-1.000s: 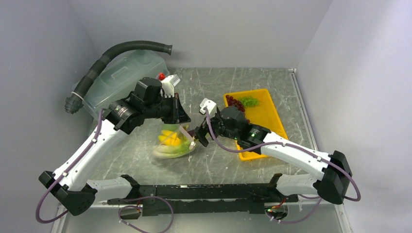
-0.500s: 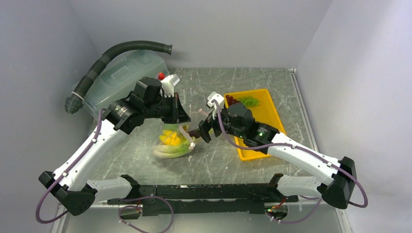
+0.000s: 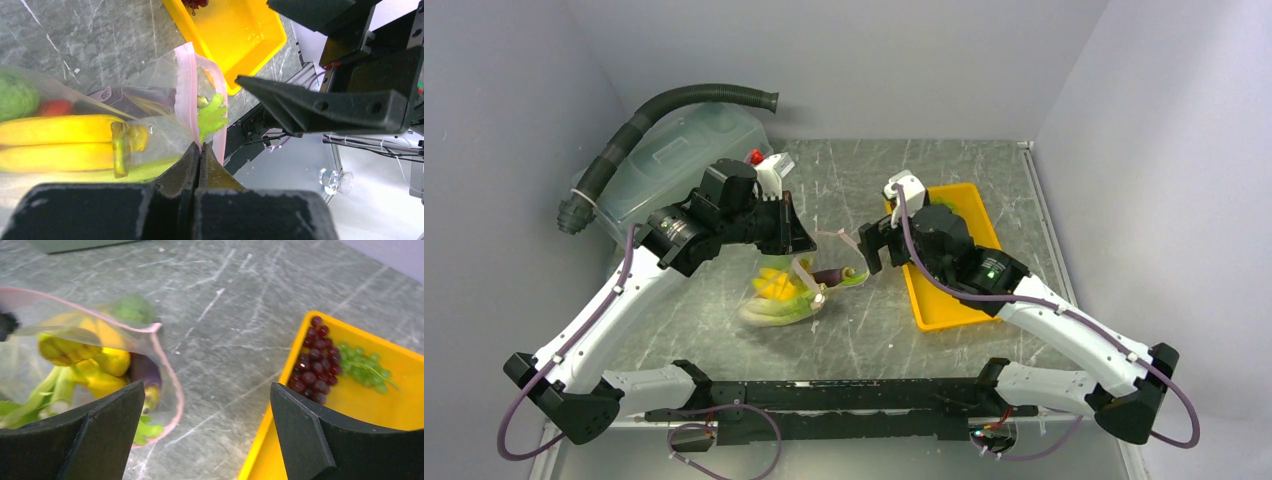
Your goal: Place the food in the zip-top bag and seal the zipper
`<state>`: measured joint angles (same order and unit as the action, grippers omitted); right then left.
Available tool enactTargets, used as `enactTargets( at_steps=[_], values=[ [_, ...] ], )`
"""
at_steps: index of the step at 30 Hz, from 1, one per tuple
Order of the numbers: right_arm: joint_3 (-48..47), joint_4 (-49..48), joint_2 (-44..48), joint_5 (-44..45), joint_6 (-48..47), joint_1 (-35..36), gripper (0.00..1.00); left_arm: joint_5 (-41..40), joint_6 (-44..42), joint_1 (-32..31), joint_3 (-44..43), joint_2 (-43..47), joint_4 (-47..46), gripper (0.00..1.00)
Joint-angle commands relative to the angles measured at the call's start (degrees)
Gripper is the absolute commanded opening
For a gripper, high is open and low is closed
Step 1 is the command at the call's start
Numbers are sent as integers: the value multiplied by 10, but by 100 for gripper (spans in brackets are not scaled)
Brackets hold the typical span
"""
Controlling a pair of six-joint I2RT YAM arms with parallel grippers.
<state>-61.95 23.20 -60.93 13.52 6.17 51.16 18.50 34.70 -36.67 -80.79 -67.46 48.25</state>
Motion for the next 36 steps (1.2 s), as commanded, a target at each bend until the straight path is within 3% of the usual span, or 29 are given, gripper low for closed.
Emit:
enactTargets(
  at_steps=[1,8,16,36],
  values=[
    [-29,54,25,63,17,-32,100,-1,-11,1,0,11,-27,0],
    [-32,92,17,21,34,-162,98,0,-13,1,1,11,-28,0],
    [-30,90,-55,39,103,-247,88,-2,-14,1,6,19,-23,0],
    [-89,18,-329,-95,169,-341,84,-13,-24,4,11,55,4,0]
  ],
)
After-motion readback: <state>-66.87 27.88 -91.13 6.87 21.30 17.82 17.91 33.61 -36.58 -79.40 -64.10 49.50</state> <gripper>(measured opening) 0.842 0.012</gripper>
